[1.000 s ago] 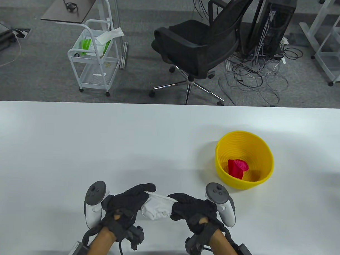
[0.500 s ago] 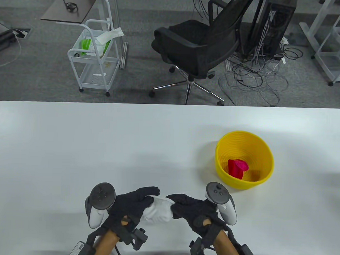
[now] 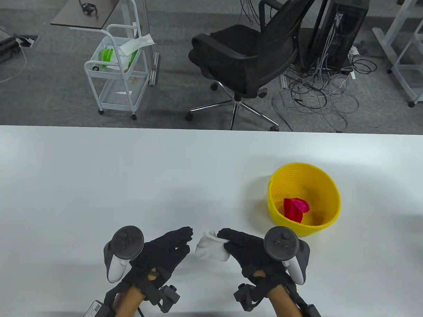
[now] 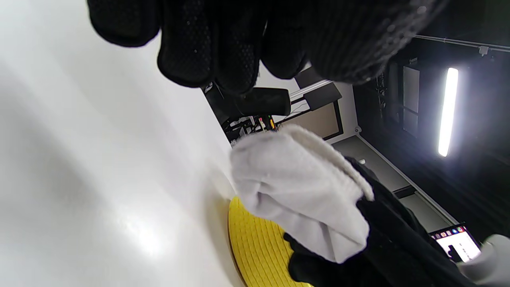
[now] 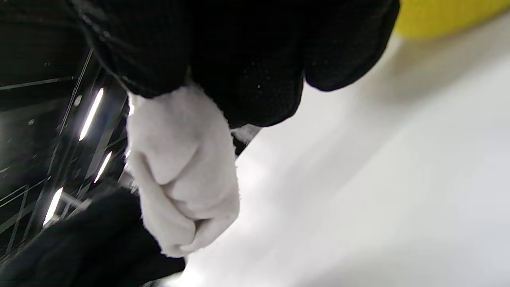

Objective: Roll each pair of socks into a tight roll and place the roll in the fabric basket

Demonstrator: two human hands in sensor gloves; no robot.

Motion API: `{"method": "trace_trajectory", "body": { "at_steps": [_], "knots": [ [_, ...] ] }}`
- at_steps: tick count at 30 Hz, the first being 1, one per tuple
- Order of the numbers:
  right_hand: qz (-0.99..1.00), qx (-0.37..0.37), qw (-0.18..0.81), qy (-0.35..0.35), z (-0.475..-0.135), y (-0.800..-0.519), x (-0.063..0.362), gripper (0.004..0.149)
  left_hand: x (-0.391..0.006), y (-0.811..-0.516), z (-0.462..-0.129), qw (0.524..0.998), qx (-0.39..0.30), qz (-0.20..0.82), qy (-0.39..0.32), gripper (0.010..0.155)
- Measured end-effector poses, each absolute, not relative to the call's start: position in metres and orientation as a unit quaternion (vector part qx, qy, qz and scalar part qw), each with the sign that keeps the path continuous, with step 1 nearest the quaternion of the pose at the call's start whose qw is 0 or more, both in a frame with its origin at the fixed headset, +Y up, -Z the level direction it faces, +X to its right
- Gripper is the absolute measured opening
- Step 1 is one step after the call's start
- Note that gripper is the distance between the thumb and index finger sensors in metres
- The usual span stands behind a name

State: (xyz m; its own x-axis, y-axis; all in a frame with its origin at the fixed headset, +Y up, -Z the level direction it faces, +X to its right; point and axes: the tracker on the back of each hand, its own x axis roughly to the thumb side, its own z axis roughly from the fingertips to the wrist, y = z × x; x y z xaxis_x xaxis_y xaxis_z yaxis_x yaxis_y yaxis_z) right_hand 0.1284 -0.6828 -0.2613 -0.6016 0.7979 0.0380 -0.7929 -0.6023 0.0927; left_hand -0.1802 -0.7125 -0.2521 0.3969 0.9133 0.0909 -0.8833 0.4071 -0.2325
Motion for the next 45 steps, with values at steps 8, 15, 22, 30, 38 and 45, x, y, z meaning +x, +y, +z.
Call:
{"method": "trace_trajectory", "body": {
  "at_steps": [8,15,22,30,38,45],
  "knots": [
    [0.889,-0.083,0.446,-0.062,-0.295,-0.654,0.182,0.043,-0.187,-0.709,-0.253,0.850,-0.069,0.516,-0.082,0.063],
    [0.895,-0.184,0.396,-0.092,-0.323,-0.643,0.229,0.043,-0.196,-0.709,-0.253,0.860,-0.061,0.505,-0.046,0.064],
    [0.907,-0.249,0.330,-0.082,-0.337,-0.659,0.246,0.043,-0.199,-0.709,-0.253,0.862,-0.060,0.502,-0.029,0.064],
    [0.922,-0.253,0.293,-0.024,-0.351,-0.687,0.237,0.045,-0.198,-0.710,-0.254,0.863,-0.073,0.499,-0.028,0.065],
    [0.952,-0.214,0.220,0.012,-0.349,-0.692,0.233,0.062,-0.199,-0.709,-0.254,0.865,-0.079,0.495,-0.028,0.065],
    [0.926,-0.123,0.356,0.010,-0.332,-0.669,0.212,0.073,-0.197,-0.709,-0.253,0.872,-0.083,0.482,-0.027,0.067]
  ]
}}
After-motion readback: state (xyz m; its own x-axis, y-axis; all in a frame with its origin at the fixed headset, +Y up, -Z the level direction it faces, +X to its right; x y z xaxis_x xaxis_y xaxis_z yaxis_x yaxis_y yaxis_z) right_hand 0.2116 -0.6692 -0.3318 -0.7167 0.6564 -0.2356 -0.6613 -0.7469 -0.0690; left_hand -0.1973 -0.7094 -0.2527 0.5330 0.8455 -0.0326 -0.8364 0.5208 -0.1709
